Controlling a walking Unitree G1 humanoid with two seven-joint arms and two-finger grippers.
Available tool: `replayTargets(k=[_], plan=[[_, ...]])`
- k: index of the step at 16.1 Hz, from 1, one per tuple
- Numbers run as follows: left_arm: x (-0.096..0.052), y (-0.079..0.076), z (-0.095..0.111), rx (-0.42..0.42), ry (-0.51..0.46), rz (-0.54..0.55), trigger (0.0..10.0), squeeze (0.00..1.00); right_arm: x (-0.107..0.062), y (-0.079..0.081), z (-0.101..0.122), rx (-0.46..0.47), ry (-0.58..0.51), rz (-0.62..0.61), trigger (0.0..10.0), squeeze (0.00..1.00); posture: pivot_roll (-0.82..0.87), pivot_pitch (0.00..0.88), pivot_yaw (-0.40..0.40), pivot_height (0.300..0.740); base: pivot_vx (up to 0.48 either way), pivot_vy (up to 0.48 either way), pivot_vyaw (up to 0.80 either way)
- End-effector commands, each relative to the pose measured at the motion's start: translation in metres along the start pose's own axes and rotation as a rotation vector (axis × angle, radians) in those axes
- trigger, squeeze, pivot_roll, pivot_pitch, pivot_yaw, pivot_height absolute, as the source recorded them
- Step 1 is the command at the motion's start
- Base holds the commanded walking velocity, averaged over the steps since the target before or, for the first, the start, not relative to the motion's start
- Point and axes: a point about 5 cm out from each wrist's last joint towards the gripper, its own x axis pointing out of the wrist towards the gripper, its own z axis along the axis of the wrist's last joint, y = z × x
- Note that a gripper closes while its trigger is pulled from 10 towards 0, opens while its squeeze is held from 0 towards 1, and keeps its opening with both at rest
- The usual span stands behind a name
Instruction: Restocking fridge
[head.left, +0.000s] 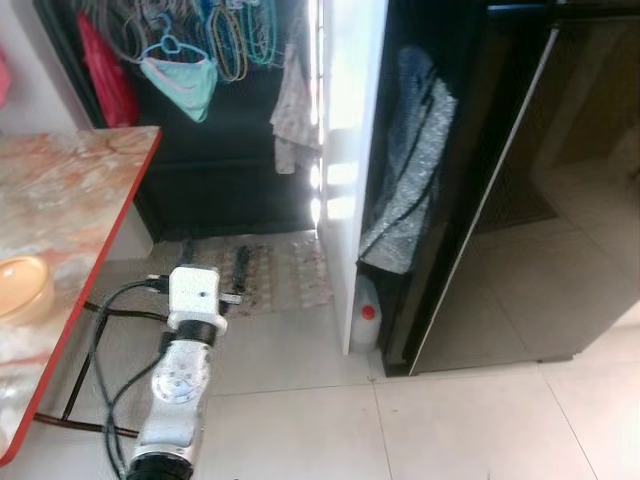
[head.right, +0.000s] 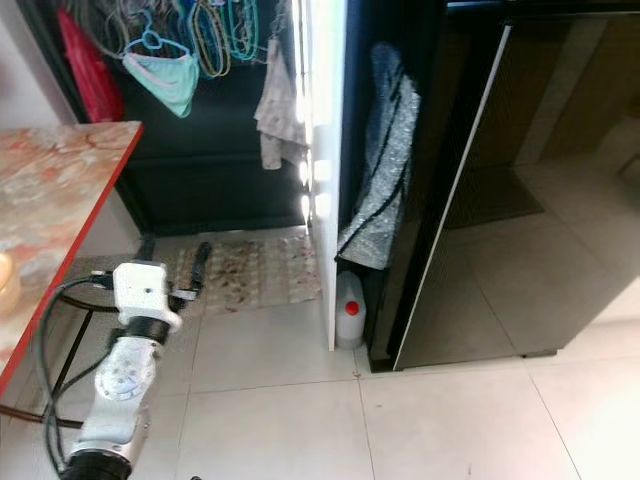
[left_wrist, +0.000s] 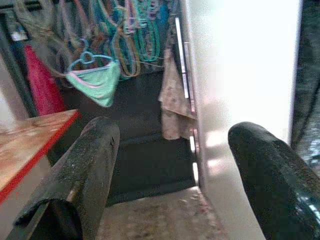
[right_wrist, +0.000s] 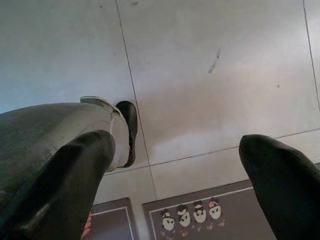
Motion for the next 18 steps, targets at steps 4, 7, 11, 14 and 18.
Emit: replayTargets(k=[4, 7, 11, 14, 18], plan=[[0.013, 0.000, 0.021, 0.009, -0.032, 0.002, 10.0, 0.00, -0.002, 0.014, -0.013, -0.241, 0.051, 0.056, 10.0, 0.00, -0.07, 0.000, 0.099, 0.740, 0.000, 0.000, 0.60], [0.027, 0.003, 0.038, 0.001, -0.076, 0.011, 10.0, 0.00, -0.003, 0.015, -0.017, -0.183, 0.056, 0.052, 10.0, 0.00, -0.05, 0.000, 0.100, 0.740, 0.000, 0.000, 0.80], [0.019, 0.006, 0.042, -0.009, -0.075, 0.055, 10.0, 0.00, -0.004, 0.013, -0.022, -0.060, 0.063, 0.001, 10.0, 0.00, -0.04, 0.000, 0.084, 0.740, 0.000, 0.000, 0.80], [0.018, 0.002, 0.046, -0.025, -0.088, 0.075, 10.0, 0.00, -0.005, 0.011, -0.025, -0.059, 0.075, -0.014, 10.0, 0.00, -0.04, 0.000, 0.064, 0.740, 0.000, 0.000, 0.80], [0.020, -0.003, 0.055, -0.039, -0.096, 0.069, 10.0, 0.00, -0.006, 0.007, -0.028, -0.001, 0.077, -0.052, 10.0, 0.00, -0.02, 0.000, 0.061, 0.740, 0.000, 0.000, 0.80]])
